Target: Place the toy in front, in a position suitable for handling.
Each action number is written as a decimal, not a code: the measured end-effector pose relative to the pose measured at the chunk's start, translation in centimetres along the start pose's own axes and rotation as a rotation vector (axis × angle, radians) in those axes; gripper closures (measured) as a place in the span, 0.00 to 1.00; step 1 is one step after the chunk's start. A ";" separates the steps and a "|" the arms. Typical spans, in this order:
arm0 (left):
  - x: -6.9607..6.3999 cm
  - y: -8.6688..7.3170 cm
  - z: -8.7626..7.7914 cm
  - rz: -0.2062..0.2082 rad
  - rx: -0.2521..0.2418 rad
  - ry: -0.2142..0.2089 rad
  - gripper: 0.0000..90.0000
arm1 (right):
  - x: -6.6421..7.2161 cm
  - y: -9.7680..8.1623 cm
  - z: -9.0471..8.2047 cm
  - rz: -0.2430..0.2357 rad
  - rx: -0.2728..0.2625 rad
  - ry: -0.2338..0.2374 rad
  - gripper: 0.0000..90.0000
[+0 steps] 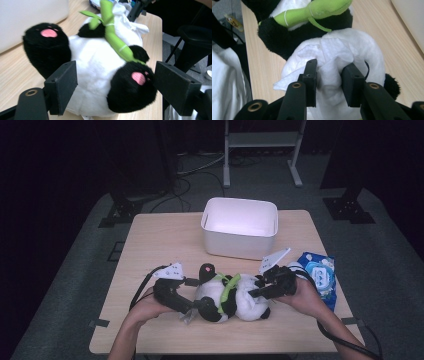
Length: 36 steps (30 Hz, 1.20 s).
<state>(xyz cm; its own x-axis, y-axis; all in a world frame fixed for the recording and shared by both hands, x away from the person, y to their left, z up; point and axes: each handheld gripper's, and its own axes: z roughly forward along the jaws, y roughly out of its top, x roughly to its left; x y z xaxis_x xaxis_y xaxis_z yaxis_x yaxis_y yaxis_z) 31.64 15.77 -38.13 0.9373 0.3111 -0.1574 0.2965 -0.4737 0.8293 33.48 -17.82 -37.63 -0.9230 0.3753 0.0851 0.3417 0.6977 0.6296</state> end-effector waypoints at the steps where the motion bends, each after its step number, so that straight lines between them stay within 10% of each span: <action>1: 0.0 0.0 0.0 0.002 -0.001 0.007 0.20 | 0.2 -0.1 0.0 -0.010 0.001 0.001 0.76; 12: 0.3 -1.0 2.1 -0.011 0.049 -0.002 0.14 | 1.4 -0.1 -1.1 -0.014 -0.027 0.010 0.86; 25: 0.0 -1.2 2.6 -0.015 0.070 0.001 0.18 | 2.8 4.3 0.4 -0.118 -0.024 -0.006 0.88; 36: -0.1 -1.3 2.6 -0.012 0.071 -0.003 0.18 | -0.2 0.7 -1.7 0.007 -0.032 -0.064 0.87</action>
<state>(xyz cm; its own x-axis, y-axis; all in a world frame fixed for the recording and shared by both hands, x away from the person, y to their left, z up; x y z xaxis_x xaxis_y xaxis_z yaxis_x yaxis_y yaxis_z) 31.66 14.17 -40.59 0.9341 0.3149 -0.1684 0.3197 -0.5270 0.7874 33.59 -18.43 -35.83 -0.9071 0.4190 0.0401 0.3411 0.6759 0.6534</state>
